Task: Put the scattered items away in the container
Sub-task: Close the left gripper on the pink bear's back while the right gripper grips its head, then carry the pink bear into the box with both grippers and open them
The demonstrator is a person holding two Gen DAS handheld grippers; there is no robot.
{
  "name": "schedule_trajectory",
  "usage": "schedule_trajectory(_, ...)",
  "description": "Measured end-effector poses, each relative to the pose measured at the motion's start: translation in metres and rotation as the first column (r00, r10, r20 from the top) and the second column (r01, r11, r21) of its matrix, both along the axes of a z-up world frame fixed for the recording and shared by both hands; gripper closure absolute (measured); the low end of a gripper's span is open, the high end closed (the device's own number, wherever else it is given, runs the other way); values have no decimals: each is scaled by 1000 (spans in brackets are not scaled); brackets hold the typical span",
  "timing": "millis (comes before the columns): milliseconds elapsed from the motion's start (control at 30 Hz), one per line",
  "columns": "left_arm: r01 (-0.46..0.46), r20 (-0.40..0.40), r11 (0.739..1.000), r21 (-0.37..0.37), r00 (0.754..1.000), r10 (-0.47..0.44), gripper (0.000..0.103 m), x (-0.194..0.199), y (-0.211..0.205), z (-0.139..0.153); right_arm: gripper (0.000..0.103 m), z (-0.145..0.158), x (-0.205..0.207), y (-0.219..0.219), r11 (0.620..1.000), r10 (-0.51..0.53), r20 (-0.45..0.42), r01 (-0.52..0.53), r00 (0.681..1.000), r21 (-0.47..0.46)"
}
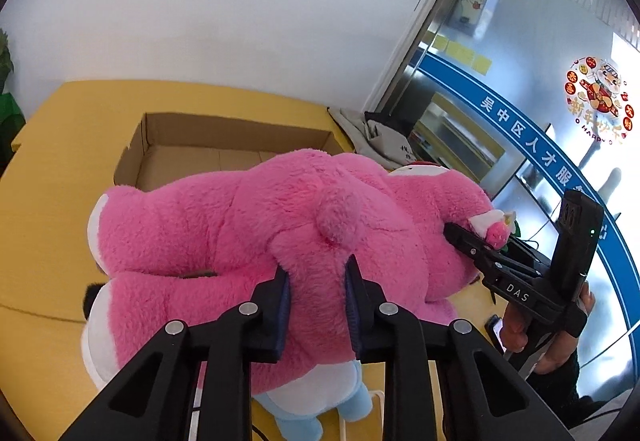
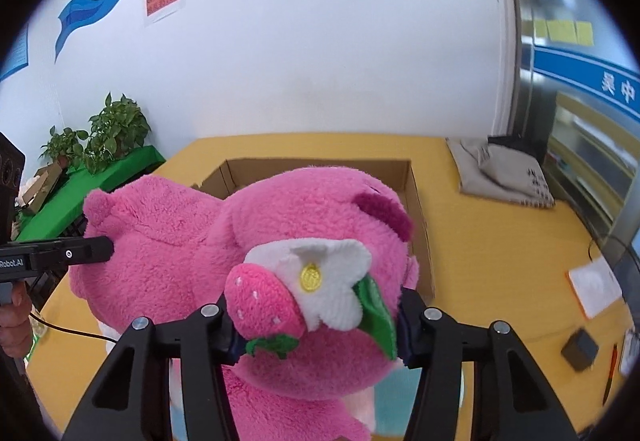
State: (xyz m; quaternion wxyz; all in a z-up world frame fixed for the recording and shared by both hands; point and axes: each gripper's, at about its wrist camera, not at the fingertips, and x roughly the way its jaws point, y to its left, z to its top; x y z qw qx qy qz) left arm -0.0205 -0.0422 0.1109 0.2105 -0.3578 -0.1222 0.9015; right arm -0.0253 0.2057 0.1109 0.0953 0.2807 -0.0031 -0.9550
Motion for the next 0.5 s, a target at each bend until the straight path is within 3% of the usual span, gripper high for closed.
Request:
schedule_trajectory(167, -23, -81, 999, -49, 996, 19, 79, -60, -12, 43, 50, 38, -62, -10, 1000, 10, -99, -11, 995, -8)
schedule_trajectory(300, -19, -121, 996, -82, 993, 9, 79, -121, -17, 60, 50, 59, -118, -10, 1000, -6, -153, 4, 988, -15)
schedule_trajectory(433, -8, -95, 997, -80, 996, 0, 79, -187, -17, 52, 50, 53, -171, -2, 999, -39, -165, 34, 985, -35)
schedule_trajectory(500, -17, -17, 994, -108, 1000, 16, 79, -219, -13, 19, 49, 37, -196, 3, 997, -59, -151, 52, 987, -50)
